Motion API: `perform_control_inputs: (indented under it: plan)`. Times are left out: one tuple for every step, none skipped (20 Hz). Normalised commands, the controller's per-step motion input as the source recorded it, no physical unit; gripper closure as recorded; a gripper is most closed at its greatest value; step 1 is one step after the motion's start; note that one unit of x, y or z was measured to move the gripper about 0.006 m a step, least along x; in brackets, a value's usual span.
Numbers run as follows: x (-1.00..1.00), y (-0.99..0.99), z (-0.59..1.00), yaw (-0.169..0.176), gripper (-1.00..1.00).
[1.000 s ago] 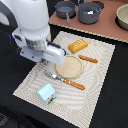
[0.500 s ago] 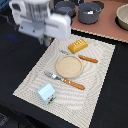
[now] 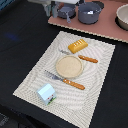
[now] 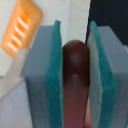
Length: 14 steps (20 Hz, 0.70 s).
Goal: Interact with the objects in diverse but meaningful ways.
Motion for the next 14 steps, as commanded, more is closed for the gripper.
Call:
perform_control_inputs:
  plan:
    - [-0.51,0.69,-0.33,0.024,1.0]
    - [-0.53,0.65,-0.36,0.024,1.0]
    - [-0.5,0.62,-0.38,0.023,1.0]
    - [-0.49,0.59,-0.38,0.021,1.0]
    - [-0.5,0.55,-0.39,0.021,1.0]
    - [-0.52,0.52,-0.4,0.02,1.0]
    - [-0.52,0.49,-0.39,0.023,1.0]
    - [-0.52,0.47,-0.38,0.025,1.0]
    - [-0.5,0.47,-0.38,0.025,1.0]
    - [-0.42,0.43,-0.38,0.024,1.0]
    - [-0.28,0.4,-0.37,0.018,1.0]
    - [-0.13,0.36,-0.36,0.012,1.0]
    - [-0.07,0.37,-0.34,0.0,1.0]
    - [-0.03,0.33,-0.32,0.0,1.0]
